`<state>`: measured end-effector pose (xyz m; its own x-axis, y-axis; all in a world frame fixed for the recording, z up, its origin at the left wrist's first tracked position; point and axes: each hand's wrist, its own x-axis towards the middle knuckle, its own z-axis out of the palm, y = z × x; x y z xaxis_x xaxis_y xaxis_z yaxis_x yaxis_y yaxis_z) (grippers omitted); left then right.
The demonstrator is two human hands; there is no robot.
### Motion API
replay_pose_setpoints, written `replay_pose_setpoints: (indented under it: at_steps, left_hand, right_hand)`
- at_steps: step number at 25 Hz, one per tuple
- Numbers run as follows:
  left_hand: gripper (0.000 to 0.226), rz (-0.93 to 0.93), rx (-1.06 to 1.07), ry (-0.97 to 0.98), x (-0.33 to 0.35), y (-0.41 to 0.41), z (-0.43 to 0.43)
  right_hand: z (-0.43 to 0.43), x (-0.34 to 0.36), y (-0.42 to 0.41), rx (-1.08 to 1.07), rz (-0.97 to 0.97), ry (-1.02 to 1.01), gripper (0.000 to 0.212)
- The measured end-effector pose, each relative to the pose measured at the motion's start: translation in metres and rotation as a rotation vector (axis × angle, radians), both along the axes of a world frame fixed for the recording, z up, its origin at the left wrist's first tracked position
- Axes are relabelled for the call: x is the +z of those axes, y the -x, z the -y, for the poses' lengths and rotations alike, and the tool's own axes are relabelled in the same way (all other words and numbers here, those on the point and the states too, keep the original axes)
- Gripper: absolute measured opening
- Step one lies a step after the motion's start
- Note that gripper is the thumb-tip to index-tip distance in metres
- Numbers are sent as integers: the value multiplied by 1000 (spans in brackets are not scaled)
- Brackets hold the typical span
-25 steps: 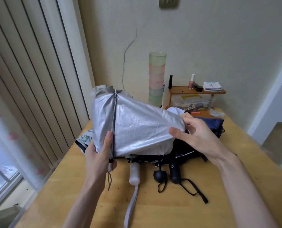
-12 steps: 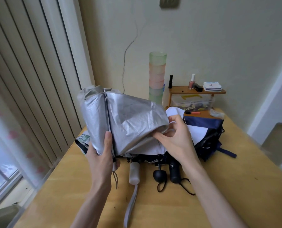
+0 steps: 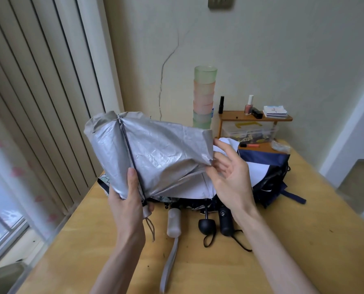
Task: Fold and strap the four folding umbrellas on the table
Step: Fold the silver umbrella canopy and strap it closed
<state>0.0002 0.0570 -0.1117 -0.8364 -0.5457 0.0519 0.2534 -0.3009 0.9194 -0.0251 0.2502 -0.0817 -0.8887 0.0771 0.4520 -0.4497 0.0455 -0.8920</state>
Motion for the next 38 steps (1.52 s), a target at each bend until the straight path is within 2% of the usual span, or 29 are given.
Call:
replay_pose_setpoints:
  at_steps: [3, 5, 7, 9, 11, 15, 21, 23, 25, 26, 27, 28, 29, 32, 33, 35, 38]
  left_hand:
    - [30, 1, -23, -11, 1, 0, -1]
    - [31, -3, -38, -9, 1, -1, -2]
    - [31, -15, -45, -2, 1, -2, -4]
    - [28, -19, -26, -4, 2, -2, -6]
    - [25, -21, 12, -18, 2, -2, -6]
    - [33, -44, 34, -65, 0, 0, 3]
    - [31, -42, -49, -66, -1, 3, 8]
    - [33, -52, -71, -57, 0, 3, 8]
    - [35, -57, -80, -33, -1, 3, 7]
    - [36, -53, -79, -16, -1, 2, 6]
    - [38, -48, -76, 2, -1, 2, 4]
    - [38, -43, -72, 17, -1, 2, 3]
    - [37, -40, -66, 30, -1, 1, 2]
    - [29, -40, -35, 66, 1, 0, 0]
    - [27, -44, -24, 77, 2, 0, -1]
    - [26, -44, -8, 90, 2, 0, -2]
    - [25, -31, -7, 105, 0, 0, -4]
  right_hand:
    - [8, -3, 2, -40, 11, 44, 65]
    - [9, -8, 3, -174, 58, 17, 52]
    - [6, -12, 5, -313, 64, -34, 31]
    - [4, -16, 6, -329, 34, -72, 19]
    - [3, -16, 6, -286, 9, -103, 15]
    - [4, -12, 3, -133, -47, -162, 38]
    - [-6, -4, 4, 254, 107, 195, 68]
    - [-11, 0, 4, 373, 178, 281, 62]
    - [-10, 6, 4, 330, 256, 283, 36]
    - [-9, 7, 3, 260, 306, 261, 37]
    - [-7, 9, 2, 194, 347, 204, 50]
    - [-7, 8, 2, 135, 353, 126, 61]
    - [-7, 7, 1, 85, 327, 63, 62]
    - [-10, 4, 3, -39, 200, 57, 21]
    - [-12, 2, 4, -63, 184, 84, 16]
    - [-12, 1, 6, -23, 195, 173, 15]
    - [-7, 6, 4, 46, 316, 341, 17]
